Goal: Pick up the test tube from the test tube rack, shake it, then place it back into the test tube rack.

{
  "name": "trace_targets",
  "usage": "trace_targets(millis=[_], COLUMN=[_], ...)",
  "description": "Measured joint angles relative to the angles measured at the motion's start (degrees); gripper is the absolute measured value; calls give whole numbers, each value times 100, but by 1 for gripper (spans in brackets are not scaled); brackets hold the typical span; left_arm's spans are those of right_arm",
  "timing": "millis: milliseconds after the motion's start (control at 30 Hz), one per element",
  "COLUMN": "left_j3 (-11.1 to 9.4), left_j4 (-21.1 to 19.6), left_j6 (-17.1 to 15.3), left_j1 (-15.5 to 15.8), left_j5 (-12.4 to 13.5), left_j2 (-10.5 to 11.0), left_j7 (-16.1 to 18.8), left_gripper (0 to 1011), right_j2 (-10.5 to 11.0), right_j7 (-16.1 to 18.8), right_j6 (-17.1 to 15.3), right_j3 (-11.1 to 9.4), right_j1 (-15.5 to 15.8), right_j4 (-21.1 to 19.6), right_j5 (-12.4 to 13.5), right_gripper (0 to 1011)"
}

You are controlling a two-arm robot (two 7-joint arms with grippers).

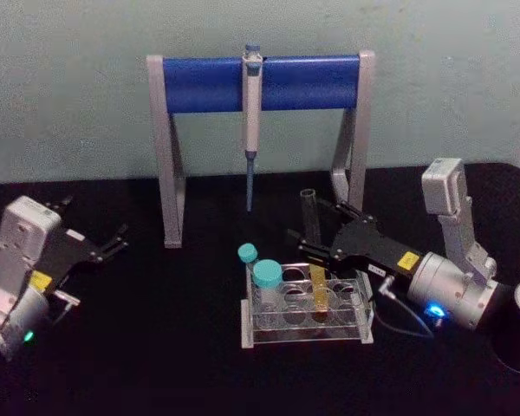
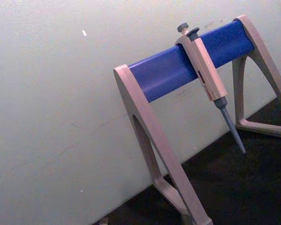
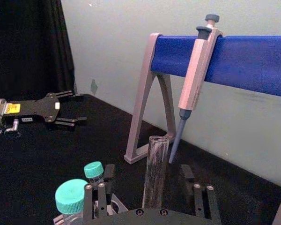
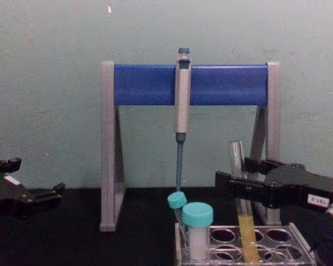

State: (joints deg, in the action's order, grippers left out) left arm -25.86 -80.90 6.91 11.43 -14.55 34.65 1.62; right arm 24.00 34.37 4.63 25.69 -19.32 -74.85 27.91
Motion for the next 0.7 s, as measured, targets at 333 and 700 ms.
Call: trace_targets(millis=[333,700], left_j3=[0,0], left_j4=[0,0], left_j6=[0,0], left_j1=[0,0], left_j5=[0,0], left_j2=[0,0], left_j7=[0,0], left_gripper=[1001,1001], right_j2=[0,20], right_j7=[0,-108], right_j6=[0,250], right_j3=[0,-87], right_j1=[0,119], right_j4=[0,-226], right_j5=[0,-65], right_gripper=[1000,1000])
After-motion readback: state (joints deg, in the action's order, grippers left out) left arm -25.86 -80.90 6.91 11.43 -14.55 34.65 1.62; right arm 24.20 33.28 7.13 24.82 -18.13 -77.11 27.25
